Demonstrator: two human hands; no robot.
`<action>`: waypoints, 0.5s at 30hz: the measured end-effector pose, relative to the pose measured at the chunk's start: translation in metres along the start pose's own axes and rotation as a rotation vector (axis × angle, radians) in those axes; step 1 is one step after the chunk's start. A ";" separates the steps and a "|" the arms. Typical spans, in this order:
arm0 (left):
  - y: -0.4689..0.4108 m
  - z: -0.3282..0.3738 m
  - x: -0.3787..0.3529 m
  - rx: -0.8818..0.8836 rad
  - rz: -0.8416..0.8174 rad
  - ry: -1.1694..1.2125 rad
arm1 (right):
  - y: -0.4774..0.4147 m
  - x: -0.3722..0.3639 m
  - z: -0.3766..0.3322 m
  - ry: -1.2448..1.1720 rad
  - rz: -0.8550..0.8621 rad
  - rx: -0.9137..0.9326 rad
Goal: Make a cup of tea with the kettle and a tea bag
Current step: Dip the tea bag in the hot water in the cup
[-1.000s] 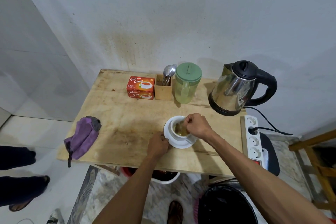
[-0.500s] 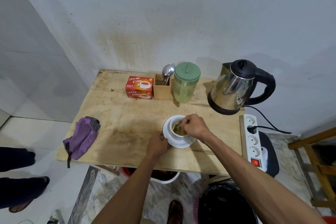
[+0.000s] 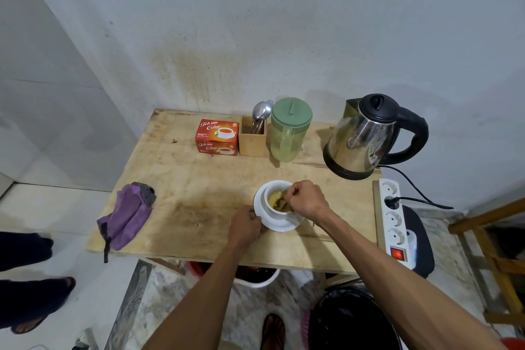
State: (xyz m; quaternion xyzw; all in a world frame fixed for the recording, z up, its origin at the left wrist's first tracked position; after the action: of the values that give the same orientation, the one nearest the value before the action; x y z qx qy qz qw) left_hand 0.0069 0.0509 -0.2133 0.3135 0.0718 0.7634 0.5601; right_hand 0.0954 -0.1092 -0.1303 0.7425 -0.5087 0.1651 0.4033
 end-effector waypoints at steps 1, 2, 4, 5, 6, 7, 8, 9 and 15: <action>0.001 0.000 0.000 0.003 0.002 0.002 | 0.000 -0.001 0.000 -0.007 0.002 -0.003; 0.000 0.000 0.000 0.005 0.001 0.000 | 0.001 0.000 -0.001 -0.025 0.011 -0.003; -0.001 -0.002 0.000 0.005 -0.003 -0.006 | 0.000 0.006 -0.006 -0.075 0.049 0.006; -0.002 -0.003 0.000 0.004 -0.005 -0.011 | 0.000 0.010 -0.009 -0.103 0.069 0.014; -0.002 -0.003 0.000 0.001 -0.003 -0.015 | -0.001 0.014 -0.012 -0.130 0.084 0.025; -0.002 -0.003 0.000 -0.003 -0.003 -0.018 | -0.001 0.017 -0.015 -0.153 0.094 0.038; -0.003 -0.003 0.000 -0.004 -0.005 -0.021 | -0.001 0.019 -0.017 -0.166 0.098 0.047; -0.003 -0.003 0.000 0.000 -0.007 -0.021 | -0.002 0.019 -0.018 -0.164 0.098 0.049; -0.001 -0.001 0.000 -0.003 0.001 -0.015 | 0.001 0.002 -0.004 0.001 0.039 -0.014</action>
State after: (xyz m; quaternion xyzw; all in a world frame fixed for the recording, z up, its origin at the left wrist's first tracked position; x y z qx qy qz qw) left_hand 0.0070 0.0517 -0.2143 0.3185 0.0664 0.7612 0.5609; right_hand 0.0963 -0.1071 -0.1262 0.7295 -0.5240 0.1701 0.4054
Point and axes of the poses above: each hand's wrist, its own y-axis away from the middle knuckle, its own x-axis out of the back of the hand, z = x × y, the point moved 7 cm from there along -y, towards the middle knuckle
